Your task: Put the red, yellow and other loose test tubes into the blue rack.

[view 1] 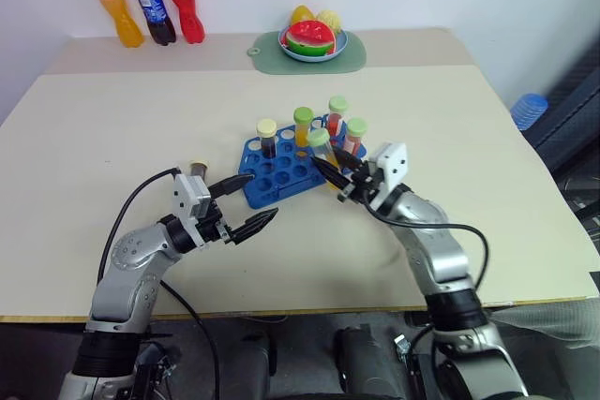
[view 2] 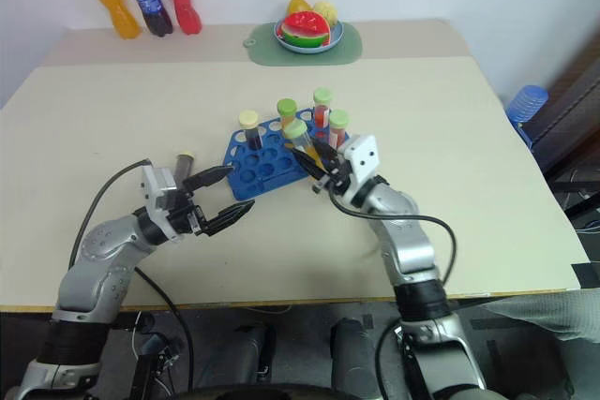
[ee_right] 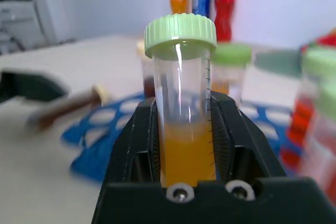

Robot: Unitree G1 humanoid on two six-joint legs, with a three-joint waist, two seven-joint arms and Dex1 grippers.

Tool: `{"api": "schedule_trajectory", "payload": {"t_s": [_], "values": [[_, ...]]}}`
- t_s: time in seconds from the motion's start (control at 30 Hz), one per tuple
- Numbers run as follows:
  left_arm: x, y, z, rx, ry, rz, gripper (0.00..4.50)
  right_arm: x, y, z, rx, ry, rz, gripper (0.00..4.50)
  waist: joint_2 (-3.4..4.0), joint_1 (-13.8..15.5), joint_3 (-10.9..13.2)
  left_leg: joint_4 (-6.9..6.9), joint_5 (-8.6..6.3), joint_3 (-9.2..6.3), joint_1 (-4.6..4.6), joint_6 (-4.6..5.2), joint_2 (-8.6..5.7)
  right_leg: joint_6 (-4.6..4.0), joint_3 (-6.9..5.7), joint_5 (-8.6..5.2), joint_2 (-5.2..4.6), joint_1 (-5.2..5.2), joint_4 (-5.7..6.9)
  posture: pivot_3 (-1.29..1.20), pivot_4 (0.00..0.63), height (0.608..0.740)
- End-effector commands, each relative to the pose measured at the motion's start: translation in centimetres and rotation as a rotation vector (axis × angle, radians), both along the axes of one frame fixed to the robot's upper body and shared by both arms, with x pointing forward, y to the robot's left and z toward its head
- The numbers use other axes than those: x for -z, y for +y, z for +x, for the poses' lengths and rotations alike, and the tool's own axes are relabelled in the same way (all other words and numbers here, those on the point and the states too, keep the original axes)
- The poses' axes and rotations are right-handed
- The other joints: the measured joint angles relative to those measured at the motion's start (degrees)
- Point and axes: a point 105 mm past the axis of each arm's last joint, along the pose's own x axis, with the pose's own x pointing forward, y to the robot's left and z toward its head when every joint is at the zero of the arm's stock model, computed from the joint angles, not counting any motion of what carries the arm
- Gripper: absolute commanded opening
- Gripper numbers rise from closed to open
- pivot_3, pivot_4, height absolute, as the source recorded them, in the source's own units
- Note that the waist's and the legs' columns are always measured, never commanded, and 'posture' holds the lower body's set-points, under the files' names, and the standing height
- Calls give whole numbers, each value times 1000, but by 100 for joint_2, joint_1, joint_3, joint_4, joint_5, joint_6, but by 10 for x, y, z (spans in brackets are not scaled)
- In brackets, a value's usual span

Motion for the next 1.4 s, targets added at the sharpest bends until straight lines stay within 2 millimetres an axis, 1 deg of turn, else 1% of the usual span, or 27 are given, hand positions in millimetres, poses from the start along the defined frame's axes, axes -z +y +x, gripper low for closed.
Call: {"api": "schedule_trajectory", "payload": {"t_s": [0.03, 0.2, 0.33, 0.5, 0.77, 0.97, 1.13, 1.2, 1.23, 1.3, 1.37, 1.4], "values": [[-12, 5, -4, -19, -43, -6, 4500, -16, 5, 9, 35, -101, 46, 845, 1, 8, 0, 0, 0, 0, 0, -1, 0, 0, 0, 0, 0, 0, 1, 0, 150, 740], [-10, 9, -8, -45, -39, -12, 4500, -16, 9, 25, 88, -132, 98, 845, 3, -34, 1, -4, 1, 3, 0, -3, 0, -1, 3, 1, 1, -8, 5, 0, 150, 740], [-10, 12, -11, -57, -40, -12, 4500, -5, 15, 34, 109, -125, 103, 845, 4, -55, 1, -7, 3, 4, 1, -5, 0, -1, 6, 1, 2, -12, 7, 0, 150, 740], [-9, 18, -13, -75, -39, -5, 4500, 1, 26, 35, 92, -124, 123, 845, 4, -57, 1, -8, 4, 4, 1, -7, 1, -1, 7, 1, 3, -12, 8, 0, 150, 740], [-8, 17, -16, -76, -37, -6, 4500, 15, 30, 42, 123, -78, 163, 845, 6, -61, 0, -8, 6, 4, 2, -11, 1, -1, 8, 1, 3, -12, 10, 0, 150, 740], [-8, 18, -17, -83, -30, -16, 4500, 30, 25, 45, 162, -42, 183, 845, 7, -66, -4, -10, 13, 2, 10, -23, 2, -4, 8, 2, 7, -9, 16, 0, 150, 740], [-11, 23, -15, -115, -19, -52, 4500, 35, 21, 34, 104, -52, 226, 845, 7, -57, -4, -10, 14, 2, 12, -24, 3, -5, 8, 3, 7, -6, 17, 0, 150, 740], [-14, 26, -14, -137, -19, -86, 4500, 34, 17, 30, 91, -80, 210, 1917, 7, -52, -4, -11, 14, 0, 12, -24, 3, -5, 8, 3, 7, -6, 16, 0, 150, 740], [-17, 28, -12, -157, -16, -110, 4500, 33, 15, 27, 80, -90, 206, 2339, 3, -53, -7, -12, 14, 0, 12, -24, 3, -5, 8, 3, 6, -6, 14, 0, 150, 740], [-22, 32, -8, -194, -10, -156, 4500, 31, 13, 22, 60, -118, 181, 3417, 2, -51, -7, -13, 14, -1, 12, -24, 3, -4, 7, 3, 6, -5, 12, 0, 150, 740], [-28, 39, -1, -300, -9, -200, 4500, 28, 14, 13, 8, -152, 122, 4456, 3, -28, -7, -13, 14, -3, 11, -24, 3, -4, 7, 3, 6, -6, 13, 0, 150, 740], [-30, 42, 2, -345, 6, -211, 4500, 25, 12, 9, 1, -175, 94, 4490, 3, -26, -7, -13, 14, -5, 8, -24, 3, -4, 6, 3, 5, -7, 12, 0, 150, 740]]}}
